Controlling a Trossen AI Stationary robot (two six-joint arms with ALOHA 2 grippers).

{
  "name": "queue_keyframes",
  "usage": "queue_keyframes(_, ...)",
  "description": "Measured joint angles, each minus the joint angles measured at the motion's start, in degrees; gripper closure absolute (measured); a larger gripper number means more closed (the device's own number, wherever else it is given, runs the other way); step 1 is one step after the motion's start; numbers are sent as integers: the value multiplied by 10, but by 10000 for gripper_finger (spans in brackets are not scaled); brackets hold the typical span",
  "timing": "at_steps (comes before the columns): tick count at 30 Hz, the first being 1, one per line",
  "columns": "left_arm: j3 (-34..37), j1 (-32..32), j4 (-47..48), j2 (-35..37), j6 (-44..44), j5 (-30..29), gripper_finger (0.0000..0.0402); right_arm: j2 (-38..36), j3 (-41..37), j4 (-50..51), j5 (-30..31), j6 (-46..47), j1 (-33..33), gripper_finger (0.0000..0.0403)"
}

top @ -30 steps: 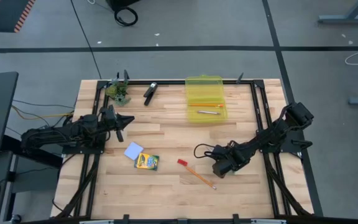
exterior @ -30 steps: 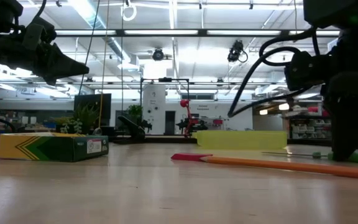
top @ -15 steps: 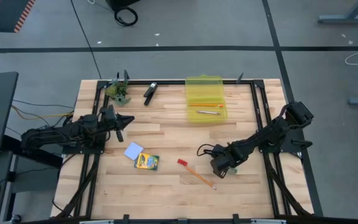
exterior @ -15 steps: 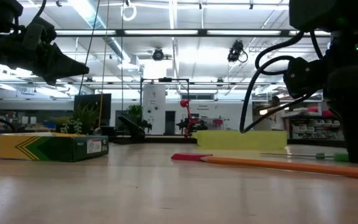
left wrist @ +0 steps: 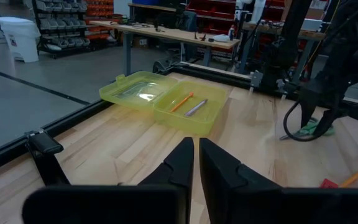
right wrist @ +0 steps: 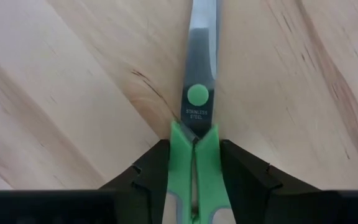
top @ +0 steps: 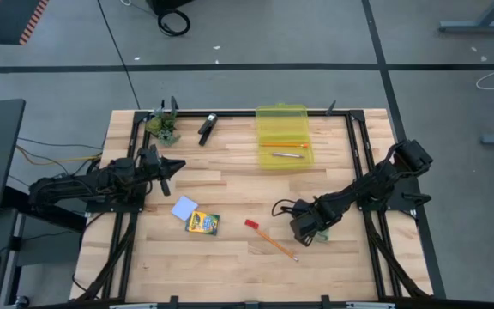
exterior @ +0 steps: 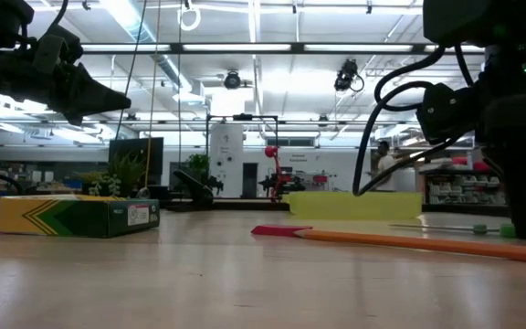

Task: Pack school essentials
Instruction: Put the green scissors into the yellow supply box

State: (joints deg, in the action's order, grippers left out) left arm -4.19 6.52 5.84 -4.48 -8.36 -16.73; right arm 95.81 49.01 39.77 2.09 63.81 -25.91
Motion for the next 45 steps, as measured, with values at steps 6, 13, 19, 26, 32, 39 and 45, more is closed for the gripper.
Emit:
queue_keyframes(6,0,0,0,0,0,0,375,4,26,35,16,-26,0,263)
queue_keyframes(13,0,0,0,0,0,0,366,3,39,49,24,-29,0,263)
queue_keyframes(19,0,0,0,0,0,0,372,2,39,50,26,-30,0,263)
queue_keyframes(26,0,0,0,0,0,0,375,2,40,52,31,-58,18,264)
queue_keyframes(32,0,0,0,0,0,0,367,1,40,52,32,-121,62,264)
queue_keyframes(39,0,0,0,0,0,0,371,1,42,55,32,-230,137,264)
queue_keyframes(45,0,0,0,0,0,0,371,1,91,101,45,-330,200,264)
